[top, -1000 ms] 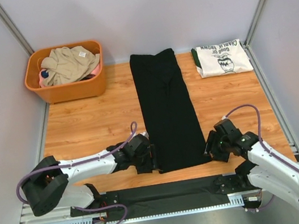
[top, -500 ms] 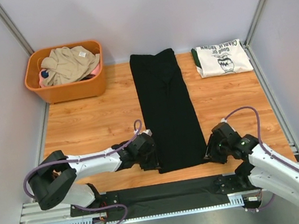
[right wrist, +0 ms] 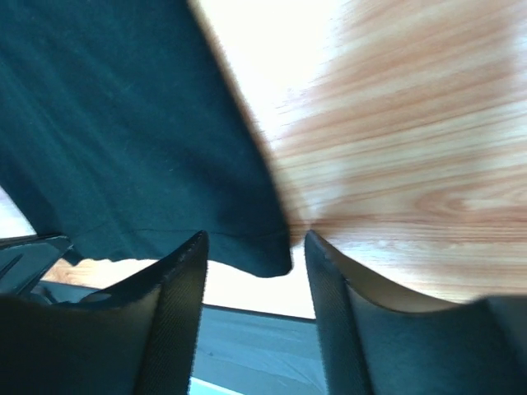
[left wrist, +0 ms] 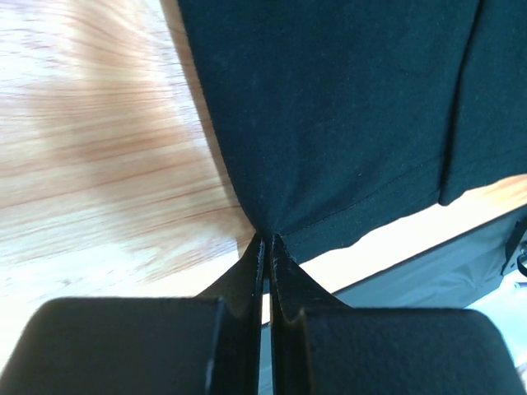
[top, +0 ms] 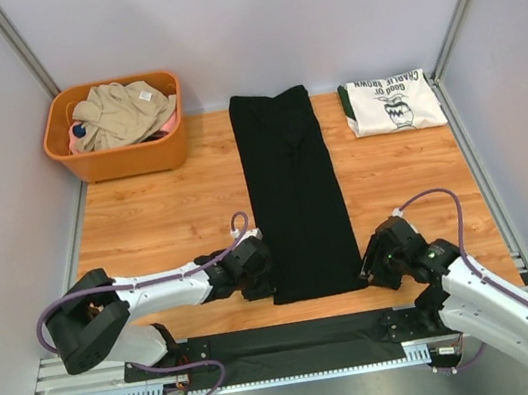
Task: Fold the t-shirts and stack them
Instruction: Fold the tshirt
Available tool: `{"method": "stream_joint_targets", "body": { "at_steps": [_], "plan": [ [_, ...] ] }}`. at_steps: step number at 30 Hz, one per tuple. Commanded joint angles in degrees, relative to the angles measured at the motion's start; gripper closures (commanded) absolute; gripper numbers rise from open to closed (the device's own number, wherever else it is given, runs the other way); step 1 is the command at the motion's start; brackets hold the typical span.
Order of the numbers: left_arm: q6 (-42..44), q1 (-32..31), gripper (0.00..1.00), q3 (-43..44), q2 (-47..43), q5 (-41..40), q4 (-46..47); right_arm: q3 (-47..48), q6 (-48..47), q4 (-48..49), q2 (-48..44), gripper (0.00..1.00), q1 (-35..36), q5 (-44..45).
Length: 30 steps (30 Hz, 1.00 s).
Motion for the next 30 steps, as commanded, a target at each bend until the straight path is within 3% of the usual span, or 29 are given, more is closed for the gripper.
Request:
{"method": "stream_joint_targets", "body": {
  "at_steps": [1, 4, 11, 12, 14, 22, 30],
  "plan": [
    [0.45, -0.22, 0.98, -0.75, -1.81, -2.82, -1.97, -1.89, -0.10, -3.74, 0.60, 0.49, 0.73, 3.66],
    [0.19, -0.22, 0.98, -0.93, -1.54, -2.56, -1.70, -2.16, 0.34, -3.57, 0.77, 0.61, 1.34, 5.42],
    [0.36, -0.22, 0.98, -0.66, -1.02, -2.29, -1.09, -3.48, 2.10, -2.16, 0.69, 0.73, 3.62, 4.80],
    [0.36, -0.22, 0.98, -0.49, -0.93, -2.21, -1.09, -3.56, 2.36, -2.07, 0.60, 0.85, 4.32, 4.89],
    [0.54, -0.30, 1.00, -0.40, -1.19, -1.86, -1.26, -3.56, 2.63, -2.16, 0.34, 1.00, 4.68, 5.15],
    [1.59, -2.24, 1.00, 6.09, -6.55, -6.86, -17.15, 1.52, 4.48, -5.50, -2.48, 1.00, 8.81, 6.21],
    [8.51, 1.00, 1.00, 19.45, -7.44, -11.17, -27.63, 20.59, -3.77, -6.64, 10.78, 1.00, 6.19, 15.43]
  ]
}}
